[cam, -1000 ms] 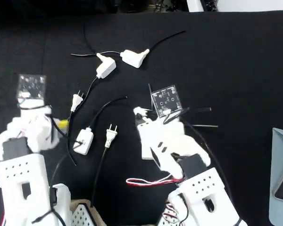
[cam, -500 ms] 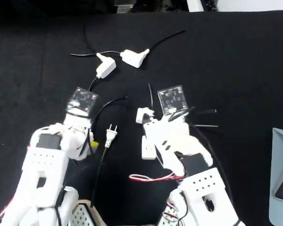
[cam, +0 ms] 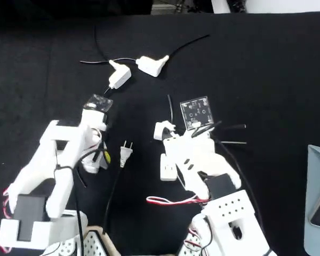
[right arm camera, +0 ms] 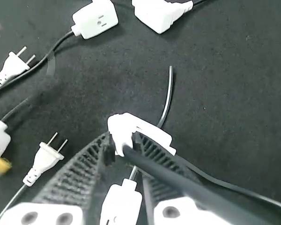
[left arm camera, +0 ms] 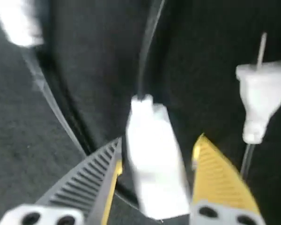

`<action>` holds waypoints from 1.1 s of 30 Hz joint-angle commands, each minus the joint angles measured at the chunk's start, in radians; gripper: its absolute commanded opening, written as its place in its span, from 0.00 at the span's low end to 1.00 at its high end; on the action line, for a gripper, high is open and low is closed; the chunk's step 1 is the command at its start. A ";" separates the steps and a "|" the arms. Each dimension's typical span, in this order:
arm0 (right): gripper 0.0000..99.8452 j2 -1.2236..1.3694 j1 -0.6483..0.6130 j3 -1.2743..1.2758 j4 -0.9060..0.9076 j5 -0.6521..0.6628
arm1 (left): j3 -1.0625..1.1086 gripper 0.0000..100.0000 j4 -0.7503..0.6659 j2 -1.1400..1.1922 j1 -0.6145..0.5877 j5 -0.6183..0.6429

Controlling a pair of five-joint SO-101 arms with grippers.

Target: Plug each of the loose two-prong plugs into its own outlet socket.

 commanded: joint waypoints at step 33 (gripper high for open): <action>0.01 -0.005 0.014 0.004 -0.021 0.008 | 0.079 0.30 -0.017 -0.245 0.071 -0.011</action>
